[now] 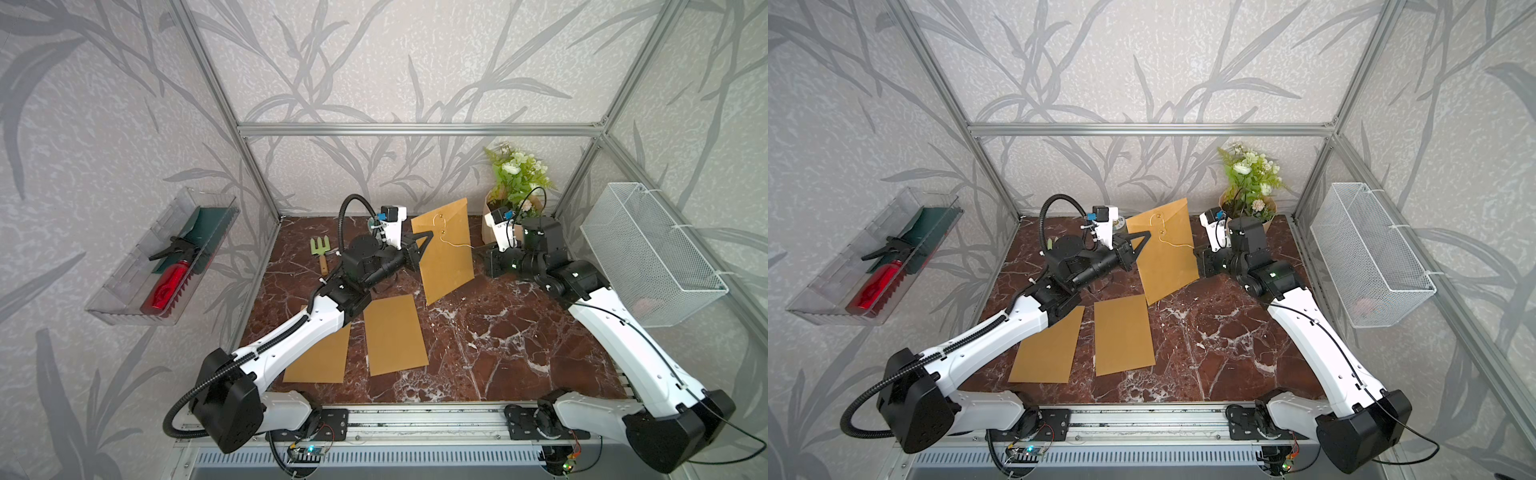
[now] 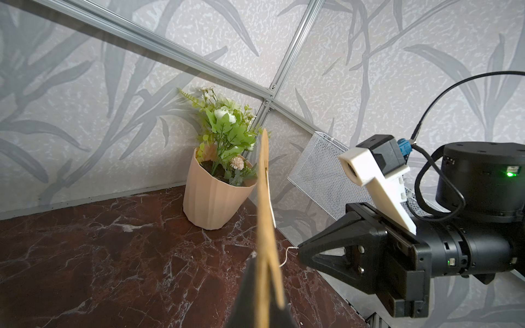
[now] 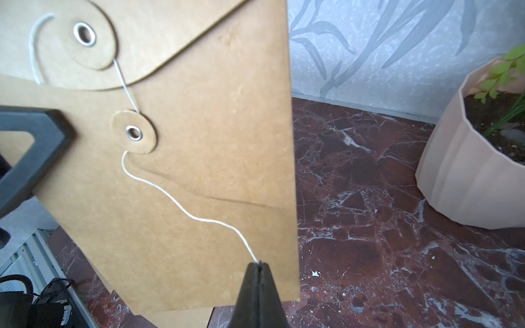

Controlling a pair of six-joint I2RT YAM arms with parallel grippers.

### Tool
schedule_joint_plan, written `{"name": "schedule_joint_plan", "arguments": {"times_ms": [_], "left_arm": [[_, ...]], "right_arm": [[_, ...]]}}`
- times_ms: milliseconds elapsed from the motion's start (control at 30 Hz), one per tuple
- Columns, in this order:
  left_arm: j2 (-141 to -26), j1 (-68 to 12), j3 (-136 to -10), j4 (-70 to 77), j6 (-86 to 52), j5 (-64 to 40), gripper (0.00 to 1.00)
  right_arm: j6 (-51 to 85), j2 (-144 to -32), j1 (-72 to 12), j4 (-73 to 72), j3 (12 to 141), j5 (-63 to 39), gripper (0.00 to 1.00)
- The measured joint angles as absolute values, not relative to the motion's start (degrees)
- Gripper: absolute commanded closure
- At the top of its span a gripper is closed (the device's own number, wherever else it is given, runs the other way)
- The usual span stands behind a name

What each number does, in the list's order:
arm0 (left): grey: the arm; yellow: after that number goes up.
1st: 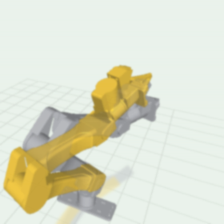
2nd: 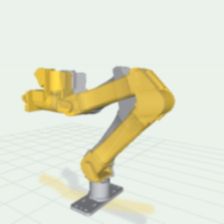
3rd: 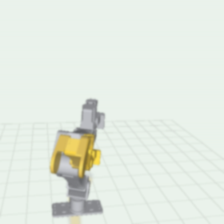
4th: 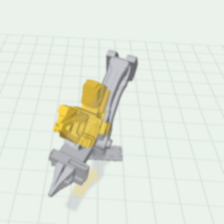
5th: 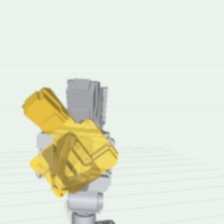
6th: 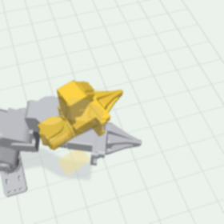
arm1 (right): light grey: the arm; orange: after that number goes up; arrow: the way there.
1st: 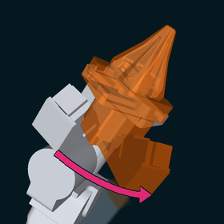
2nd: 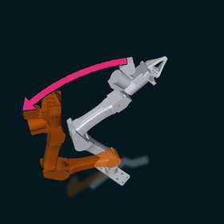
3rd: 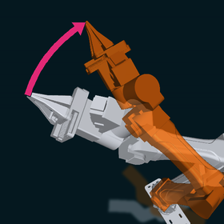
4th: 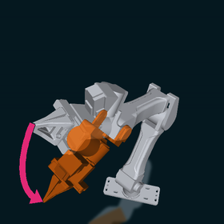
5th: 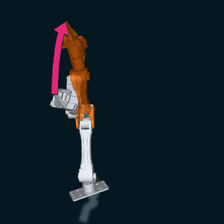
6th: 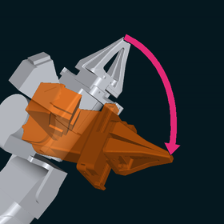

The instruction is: Open the file bag

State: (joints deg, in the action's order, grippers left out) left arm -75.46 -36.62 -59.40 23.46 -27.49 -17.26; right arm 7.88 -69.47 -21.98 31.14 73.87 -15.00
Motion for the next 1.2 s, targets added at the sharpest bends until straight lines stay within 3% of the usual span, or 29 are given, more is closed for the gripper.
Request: {"name": "schedule_joint_plan", "arguments": {"times_ms": [1200], "left_arm": [[-73.95, -36.62, -55.61, 22.52, -27.07, -21.45, 1.0]], "right_arm": [[5.04, -71.11, -15.81, 36.73, 82.85, -15.51, 1.0]]}}
